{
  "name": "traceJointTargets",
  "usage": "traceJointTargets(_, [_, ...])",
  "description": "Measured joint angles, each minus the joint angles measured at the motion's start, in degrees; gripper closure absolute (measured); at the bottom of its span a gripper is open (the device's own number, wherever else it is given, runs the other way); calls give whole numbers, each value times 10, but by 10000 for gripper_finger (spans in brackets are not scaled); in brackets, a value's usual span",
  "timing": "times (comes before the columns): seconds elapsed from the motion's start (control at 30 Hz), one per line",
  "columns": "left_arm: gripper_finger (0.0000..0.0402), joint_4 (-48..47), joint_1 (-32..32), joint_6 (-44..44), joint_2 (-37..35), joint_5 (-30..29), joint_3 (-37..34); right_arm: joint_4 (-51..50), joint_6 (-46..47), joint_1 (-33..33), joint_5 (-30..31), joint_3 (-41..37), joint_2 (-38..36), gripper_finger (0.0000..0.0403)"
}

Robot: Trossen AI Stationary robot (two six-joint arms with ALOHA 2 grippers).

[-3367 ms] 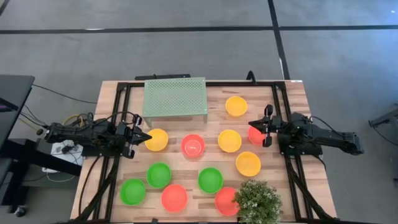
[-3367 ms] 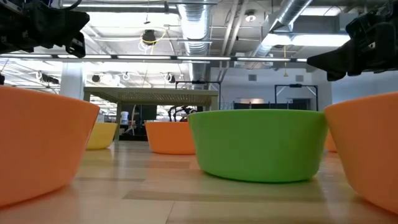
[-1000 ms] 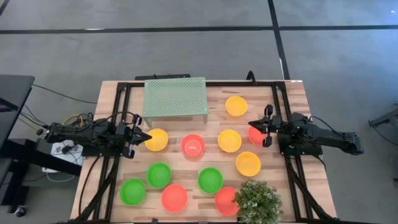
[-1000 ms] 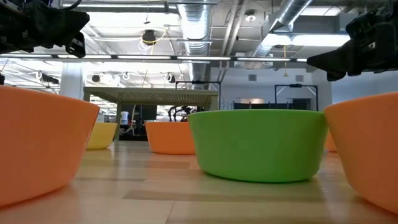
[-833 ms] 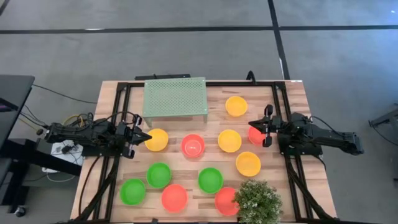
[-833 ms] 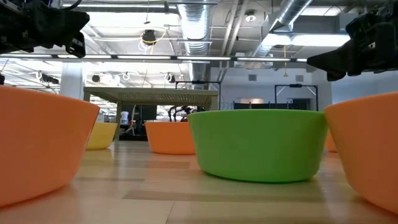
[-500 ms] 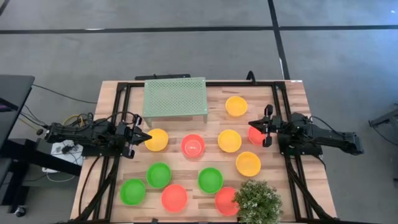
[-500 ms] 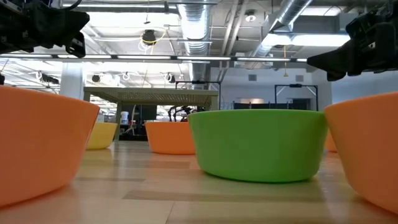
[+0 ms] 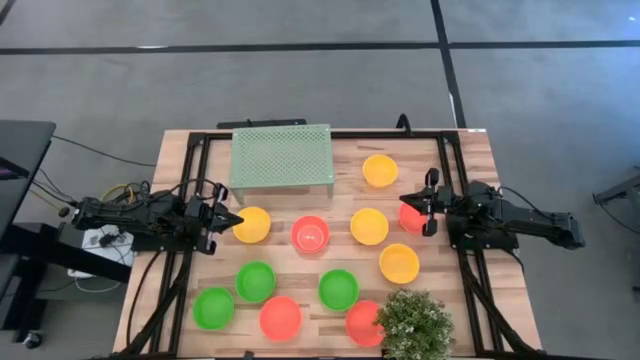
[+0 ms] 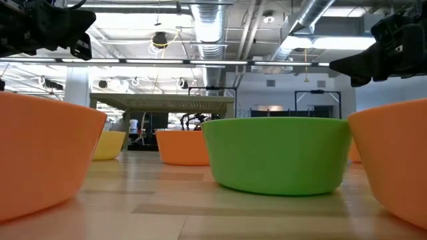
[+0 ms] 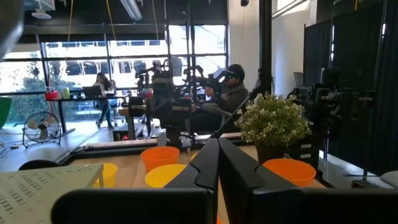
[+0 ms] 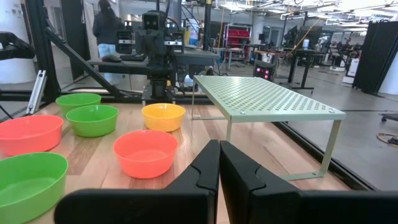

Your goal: Pick & Place Mini bowls

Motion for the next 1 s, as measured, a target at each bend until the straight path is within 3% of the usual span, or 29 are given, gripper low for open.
traceJointTargets(0.1, [390,0,0,36,1,-21,0,0,0,0,0,0,0,397])
traceJointTargets(0.23, [390,1,0,49,1,-121,0,0,0,0,0,0,0,397])
traceJointTargets(0.3, [390,0,0,47,1,-144,0,0,0,0,0,0,0,397])
traceJointTargets(0.77, [354,-19,0,-71,27,-149,0,0,0,0,0,0,0,397])
traceJointTargets(1.0, [352,20,0,-71,62,-175,0,0,0,0,0,0,0,397])
